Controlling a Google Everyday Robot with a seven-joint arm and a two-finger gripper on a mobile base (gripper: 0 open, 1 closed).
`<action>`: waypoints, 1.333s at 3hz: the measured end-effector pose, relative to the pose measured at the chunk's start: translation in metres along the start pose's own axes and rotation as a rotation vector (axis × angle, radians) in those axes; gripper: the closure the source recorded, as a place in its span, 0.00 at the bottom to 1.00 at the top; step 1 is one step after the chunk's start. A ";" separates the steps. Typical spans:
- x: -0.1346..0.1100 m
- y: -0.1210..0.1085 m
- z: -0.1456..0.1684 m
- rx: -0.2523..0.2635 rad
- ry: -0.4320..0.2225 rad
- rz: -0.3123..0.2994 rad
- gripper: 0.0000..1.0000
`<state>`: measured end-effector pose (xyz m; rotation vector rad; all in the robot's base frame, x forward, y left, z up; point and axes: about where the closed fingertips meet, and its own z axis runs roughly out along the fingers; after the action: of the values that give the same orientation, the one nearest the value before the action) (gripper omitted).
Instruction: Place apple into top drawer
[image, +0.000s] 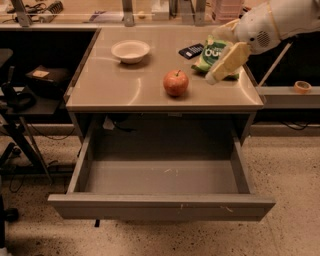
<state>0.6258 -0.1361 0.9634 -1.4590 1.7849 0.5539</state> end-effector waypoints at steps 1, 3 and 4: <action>0.002 -0.005 0.006 0.005 -0.009 0.007 0.00; 0.019 -0.022 0.033 0.021 -0.032 0.065 0.00; 0.026 -0.055 0.065 0.039 -0.069 0.104 0.00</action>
Offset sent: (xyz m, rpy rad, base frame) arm 0.0039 -0.0011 -0.0177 0.0127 0.0162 -0.0374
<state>0.6952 -0.1191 0.9093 -1.3119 1.8147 0.6115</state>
